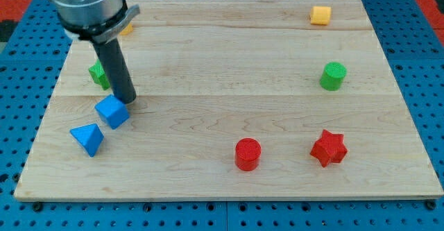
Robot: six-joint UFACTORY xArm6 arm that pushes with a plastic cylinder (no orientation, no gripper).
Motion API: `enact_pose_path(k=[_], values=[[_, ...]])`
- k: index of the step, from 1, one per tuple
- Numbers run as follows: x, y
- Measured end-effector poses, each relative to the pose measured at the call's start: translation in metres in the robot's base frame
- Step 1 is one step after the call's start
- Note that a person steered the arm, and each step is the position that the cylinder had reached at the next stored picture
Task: Move the arm bottom right to the red circle
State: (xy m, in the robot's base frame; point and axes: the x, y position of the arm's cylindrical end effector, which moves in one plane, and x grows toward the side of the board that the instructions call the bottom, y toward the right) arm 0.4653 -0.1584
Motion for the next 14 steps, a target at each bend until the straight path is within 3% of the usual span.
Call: enact_pose_path(k=[1, 3, 6, 7, 8, 10, 12, 14], values=[[0.027, 0.0], [0.028, 0.063], [0.028, 0.083], [0.046, 0.08], [0.102, 0.082], [0.142, 0.223], [0.121, 0.227], [0.136, 0.239]])
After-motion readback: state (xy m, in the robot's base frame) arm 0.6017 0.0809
